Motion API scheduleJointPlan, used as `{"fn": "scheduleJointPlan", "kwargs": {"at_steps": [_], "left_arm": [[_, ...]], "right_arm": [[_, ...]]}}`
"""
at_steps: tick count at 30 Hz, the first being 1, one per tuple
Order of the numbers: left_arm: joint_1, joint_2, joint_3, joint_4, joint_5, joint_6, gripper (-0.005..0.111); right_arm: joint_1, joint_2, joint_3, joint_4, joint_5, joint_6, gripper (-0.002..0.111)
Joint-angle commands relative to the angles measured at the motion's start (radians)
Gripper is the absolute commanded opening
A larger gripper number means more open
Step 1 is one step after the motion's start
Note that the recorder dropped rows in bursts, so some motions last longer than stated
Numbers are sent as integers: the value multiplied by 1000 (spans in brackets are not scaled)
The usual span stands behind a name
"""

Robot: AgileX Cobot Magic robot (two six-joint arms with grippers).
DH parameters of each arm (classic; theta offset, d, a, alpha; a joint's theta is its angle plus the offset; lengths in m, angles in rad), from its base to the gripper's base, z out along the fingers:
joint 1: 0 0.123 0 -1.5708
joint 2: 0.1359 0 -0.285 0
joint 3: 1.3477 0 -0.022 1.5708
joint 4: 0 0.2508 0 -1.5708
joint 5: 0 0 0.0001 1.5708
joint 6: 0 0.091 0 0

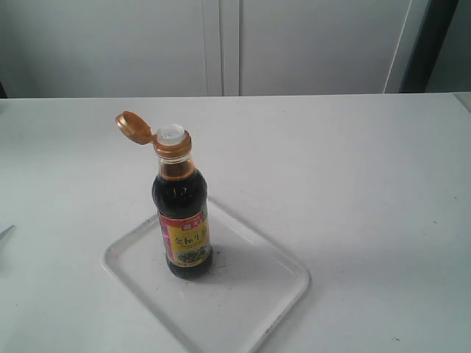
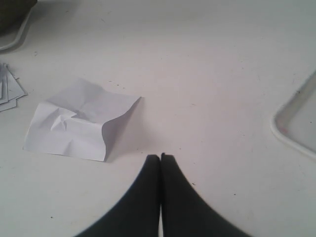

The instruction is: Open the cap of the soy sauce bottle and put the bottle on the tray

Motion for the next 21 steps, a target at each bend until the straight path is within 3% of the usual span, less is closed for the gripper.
{"fn": "scheduleJointPlan", "kwargs": {"at_steps": [1,11,21], "left_arm": [[5,-5,4,-10,-4,0,0],[5,-5,4,-10,-4,0,0],[5,-5,4,-10,-4,0,0]], "right_arm": [[-6,-49,68,-14,4,14,0],[-6,-49,182,-17,-3,36,0],[-6,-49,183,-41,26,39,0]]}}
